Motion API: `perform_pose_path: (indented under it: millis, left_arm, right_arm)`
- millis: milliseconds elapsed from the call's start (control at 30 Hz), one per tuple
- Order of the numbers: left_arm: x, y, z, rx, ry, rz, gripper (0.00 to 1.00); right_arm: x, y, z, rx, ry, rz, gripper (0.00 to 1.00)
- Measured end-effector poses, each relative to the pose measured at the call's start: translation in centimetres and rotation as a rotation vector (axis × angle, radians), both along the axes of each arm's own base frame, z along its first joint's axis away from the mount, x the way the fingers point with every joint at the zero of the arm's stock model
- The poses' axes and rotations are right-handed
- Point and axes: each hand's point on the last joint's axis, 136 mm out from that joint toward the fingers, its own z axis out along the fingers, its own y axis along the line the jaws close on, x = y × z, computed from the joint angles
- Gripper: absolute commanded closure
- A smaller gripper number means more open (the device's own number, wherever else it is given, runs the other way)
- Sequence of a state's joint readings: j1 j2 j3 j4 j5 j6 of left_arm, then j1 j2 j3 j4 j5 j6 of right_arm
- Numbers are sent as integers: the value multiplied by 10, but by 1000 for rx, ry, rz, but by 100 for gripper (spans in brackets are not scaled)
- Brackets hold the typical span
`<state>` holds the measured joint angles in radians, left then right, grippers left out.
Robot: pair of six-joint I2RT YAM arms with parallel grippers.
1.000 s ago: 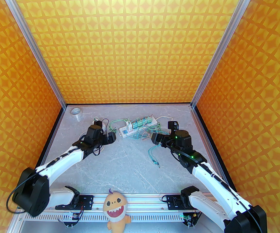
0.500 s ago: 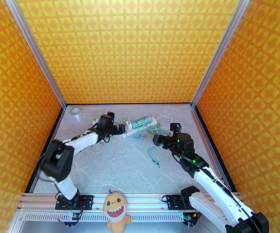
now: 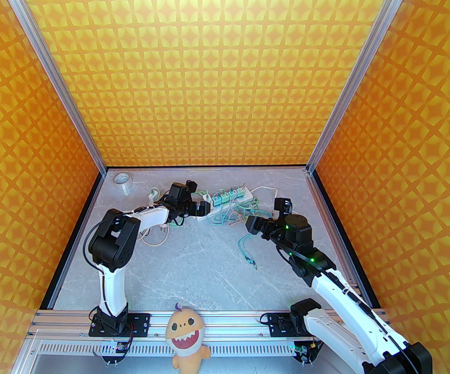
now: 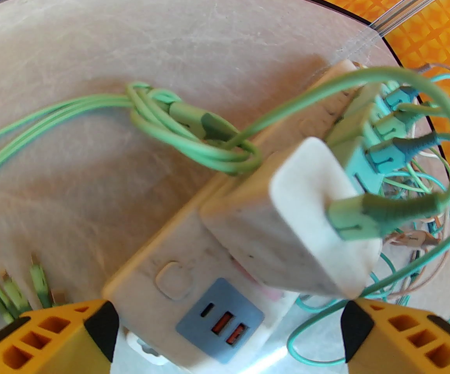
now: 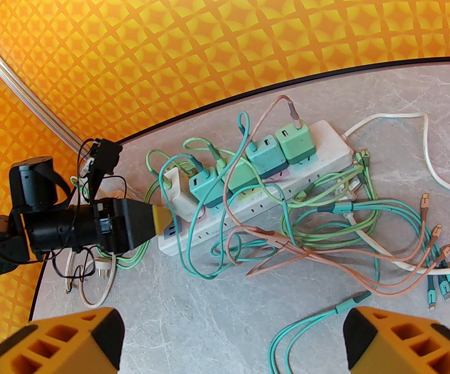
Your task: Pull the plug off the socket
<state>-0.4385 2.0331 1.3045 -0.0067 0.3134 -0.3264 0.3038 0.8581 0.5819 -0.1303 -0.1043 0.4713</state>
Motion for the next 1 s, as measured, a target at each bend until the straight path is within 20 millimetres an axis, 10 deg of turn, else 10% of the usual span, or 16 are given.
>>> perform_pose_path:
  millis: [367, 700, 1000]
  left_arm:
    - [3, -10, -3, -30, -18, -41, 0]
    - [-60, -34, -23, -56, 64, -134, 1]
    - [-63, -28, 6, 5, -64, -117, 1]
  right_arm:
    - [2, 1, 0, 2, -2, 0, 2]
    - [1, 0, -2, 7, 3, -3, 2]
    - [1, 0, -5, 5, 7, -3, 1]
